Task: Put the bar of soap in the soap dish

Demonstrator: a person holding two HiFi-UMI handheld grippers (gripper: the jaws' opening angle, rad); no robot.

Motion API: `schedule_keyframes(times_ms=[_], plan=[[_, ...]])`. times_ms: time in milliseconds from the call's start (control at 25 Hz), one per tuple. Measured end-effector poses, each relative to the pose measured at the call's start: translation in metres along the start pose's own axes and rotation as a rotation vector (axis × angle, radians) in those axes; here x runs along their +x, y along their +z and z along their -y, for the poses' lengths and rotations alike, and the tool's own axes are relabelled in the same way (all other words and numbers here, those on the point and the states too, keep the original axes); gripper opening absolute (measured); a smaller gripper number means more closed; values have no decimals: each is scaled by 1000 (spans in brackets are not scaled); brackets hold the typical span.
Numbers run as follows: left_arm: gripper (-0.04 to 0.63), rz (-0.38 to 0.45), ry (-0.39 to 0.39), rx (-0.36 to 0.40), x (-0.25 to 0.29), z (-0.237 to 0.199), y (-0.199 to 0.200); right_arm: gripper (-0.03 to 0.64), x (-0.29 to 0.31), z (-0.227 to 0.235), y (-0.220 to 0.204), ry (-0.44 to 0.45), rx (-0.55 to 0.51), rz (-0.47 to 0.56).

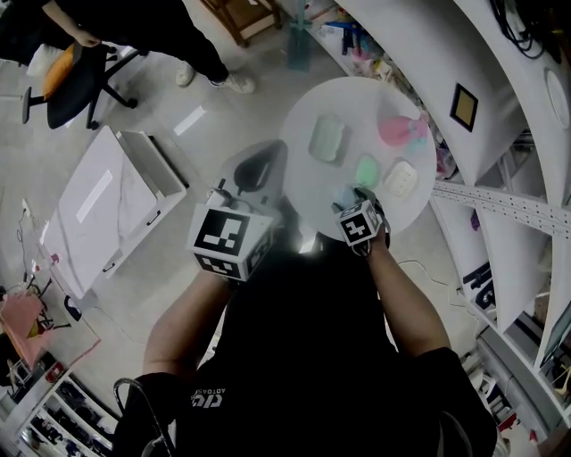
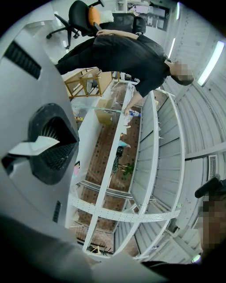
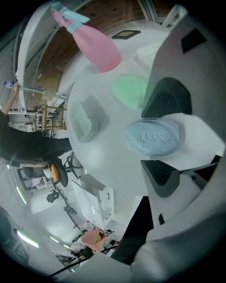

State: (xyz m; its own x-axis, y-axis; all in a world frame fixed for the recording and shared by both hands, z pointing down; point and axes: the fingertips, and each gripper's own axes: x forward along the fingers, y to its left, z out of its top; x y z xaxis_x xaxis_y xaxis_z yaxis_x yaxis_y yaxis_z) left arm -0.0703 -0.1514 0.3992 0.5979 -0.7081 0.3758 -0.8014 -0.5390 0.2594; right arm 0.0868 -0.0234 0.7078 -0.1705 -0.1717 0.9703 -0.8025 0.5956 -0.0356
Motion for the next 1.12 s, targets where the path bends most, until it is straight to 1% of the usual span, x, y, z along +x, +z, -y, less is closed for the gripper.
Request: schedule_keyframes(times_ms=[160, 280, 400, 520, 640, 760, 880, 1000, 1040, 1120], plan=[[0, 0, -5, -4, -1, 3, -1, 295, 7, 6, -8, 13, 37, -54], [0, -2, -2, -7, -3, 3, -3, 296, 7, 10, -8, 16, 44, -53], [0, -3, 2, -13, -6, 2, -6, 288, 7, 10, -11, 40, 63, -50], [0, -13, -1, -13, -5, 5, -11, 287, 2, 10, -3, 69, 109, 6], [0, -25, -7, -16, -3, 5, -15, 284, -4, 16, 7, 69, 152, 64], [0, -33, -7, -15, -3, 4, -15, 282, -10, 19, 12, 73, 180, 93], [0, -37, -5, -7, -4, 2, -13, 282, -6, 21, 12, 62, 183, 73], [0, -37, -10, 1, -4, 4, -12, 282, 2, 20, 9, 47, 165, 38], [0, -39, -12, 2, -4, 5, -13, 282, 5, 18, 6, 45, 155, 17], [0, -41, -14, 1, -4, 5, -14, 284, 9, 13, -5, 34, 137, -59]])
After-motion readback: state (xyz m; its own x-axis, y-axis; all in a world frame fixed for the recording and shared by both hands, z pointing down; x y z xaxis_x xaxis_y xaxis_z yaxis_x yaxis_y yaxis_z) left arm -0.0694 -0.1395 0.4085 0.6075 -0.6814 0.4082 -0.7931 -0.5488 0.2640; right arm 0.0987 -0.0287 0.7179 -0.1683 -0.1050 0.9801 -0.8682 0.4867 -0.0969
